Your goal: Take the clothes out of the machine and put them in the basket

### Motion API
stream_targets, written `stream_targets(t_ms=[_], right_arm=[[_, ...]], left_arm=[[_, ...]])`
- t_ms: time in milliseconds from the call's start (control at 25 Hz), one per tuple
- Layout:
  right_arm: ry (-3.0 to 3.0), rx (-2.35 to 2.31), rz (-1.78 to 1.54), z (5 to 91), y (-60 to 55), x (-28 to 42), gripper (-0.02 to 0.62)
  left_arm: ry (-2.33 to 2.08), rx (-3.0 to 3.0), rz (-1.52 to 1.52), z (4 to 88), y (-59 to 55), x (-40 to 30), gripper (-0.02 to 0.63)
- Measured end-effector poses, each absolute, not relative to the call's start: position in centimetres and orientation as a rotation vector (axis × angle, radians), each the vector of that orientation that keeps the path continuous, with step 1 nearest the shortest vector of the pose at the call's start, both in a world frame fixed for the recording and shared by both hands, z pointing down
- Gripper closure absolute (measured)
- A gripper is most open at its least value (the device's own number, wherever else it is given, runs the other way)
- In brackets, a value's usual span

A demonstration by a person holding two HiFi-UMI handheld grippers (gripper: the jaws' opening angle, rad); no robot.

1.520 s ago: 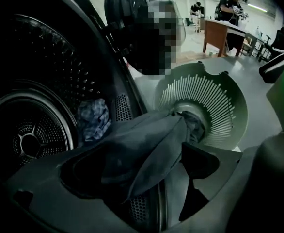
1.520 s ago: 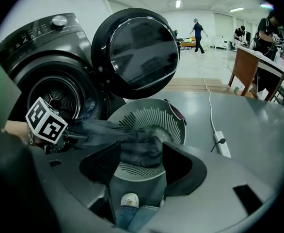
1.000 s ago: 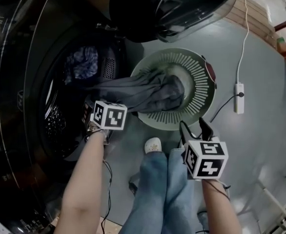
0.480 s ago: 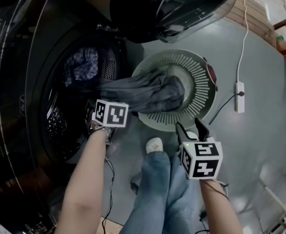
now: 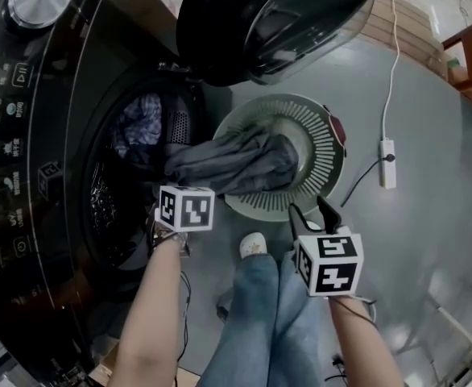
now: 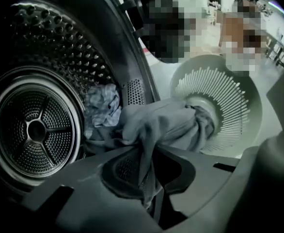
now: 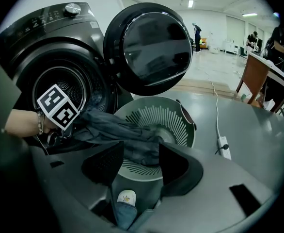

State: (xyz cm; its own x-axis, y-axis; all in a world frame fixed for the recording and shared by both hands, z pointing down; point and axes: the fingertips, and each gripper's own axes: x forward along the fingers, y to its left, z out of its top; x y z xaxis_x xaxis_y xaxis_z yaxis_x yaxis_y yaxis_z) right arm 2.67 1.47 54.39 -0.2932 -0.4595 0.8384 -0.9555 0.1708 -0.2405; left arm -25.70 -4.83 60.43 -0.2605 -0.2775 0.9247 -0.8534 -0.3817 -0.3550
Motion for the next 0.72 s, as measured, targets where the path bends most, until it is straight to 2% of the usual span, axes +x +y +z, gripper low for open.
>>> stream_targets(t_ms=[720], right_arm=[[-1.838,1.403,1.036,48.3,1.1,6.8,0.376]], left_arm=[[-1.403,1.604,1.366,50.9,-3.6,-19.1,0.565]])
